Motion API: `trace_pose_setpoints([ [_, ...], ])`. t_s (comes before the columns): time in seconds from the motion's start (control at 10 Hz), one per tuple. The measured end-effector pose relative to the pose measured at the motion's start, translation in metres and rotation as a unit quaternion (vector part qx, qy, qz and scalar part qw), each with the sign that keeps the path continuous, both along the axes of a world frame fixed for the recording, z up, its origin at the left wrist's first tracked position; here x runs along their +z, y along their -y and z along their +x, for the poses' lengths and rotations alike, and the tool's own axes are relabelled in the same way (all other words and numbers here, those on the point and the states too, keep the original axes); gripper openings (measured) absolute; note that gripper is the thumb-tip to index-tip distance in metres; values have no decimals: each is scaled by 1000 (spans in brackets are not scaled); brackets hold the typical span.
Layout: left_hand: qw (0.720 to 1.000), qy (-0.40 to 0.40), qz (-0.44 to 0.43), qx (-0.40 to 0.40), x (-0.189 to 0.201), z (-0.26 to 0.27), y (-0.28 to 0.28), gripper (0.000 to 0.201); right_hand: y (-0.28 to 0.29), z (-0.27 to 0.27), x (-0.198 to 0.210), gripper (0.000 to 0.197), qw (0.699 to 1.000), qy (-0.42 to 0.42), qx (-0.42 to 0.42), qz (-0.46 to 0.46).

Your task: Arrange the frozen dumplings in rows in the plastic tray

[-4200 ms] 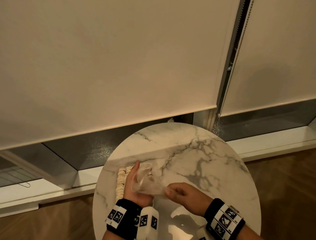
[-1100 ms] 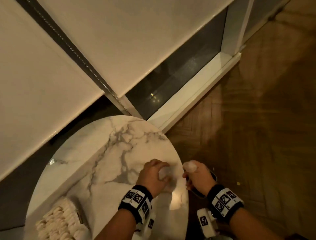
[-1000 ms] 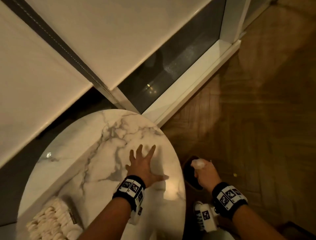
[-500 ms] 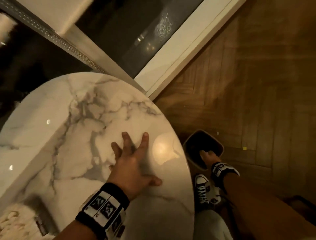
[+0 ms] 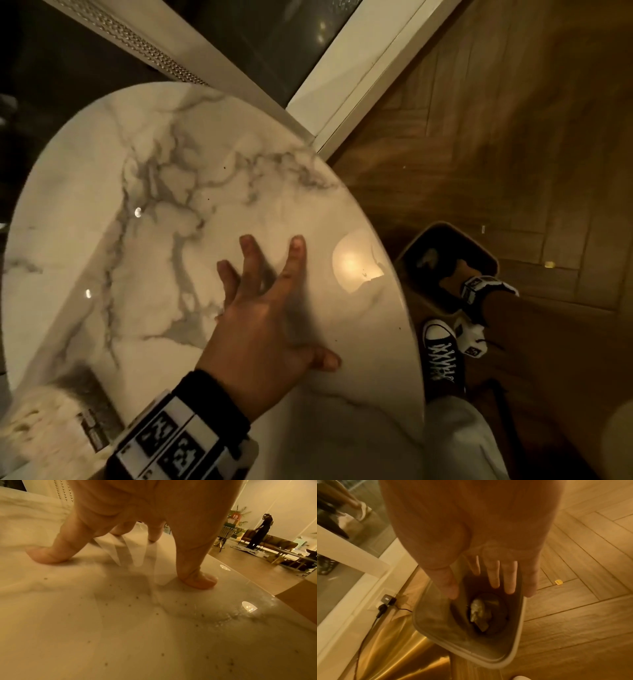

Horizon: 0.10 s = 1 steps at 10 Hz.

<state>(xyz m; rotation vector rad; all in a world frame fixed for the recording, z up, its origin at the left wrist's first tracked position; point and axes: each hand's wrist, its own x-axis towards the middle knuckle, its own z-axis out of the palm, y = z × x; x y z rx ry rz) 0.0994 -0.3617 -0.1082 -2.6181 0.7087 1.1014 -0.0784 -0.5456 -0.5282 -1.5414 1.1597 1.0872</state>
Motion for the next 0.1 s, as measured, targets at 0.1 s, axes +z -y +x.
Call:
trace_pose_setpoints([
  [0.1,1000,-15,3,20,5,-1,3,142,-5,-7,-1,34,999,26,36,0],
])
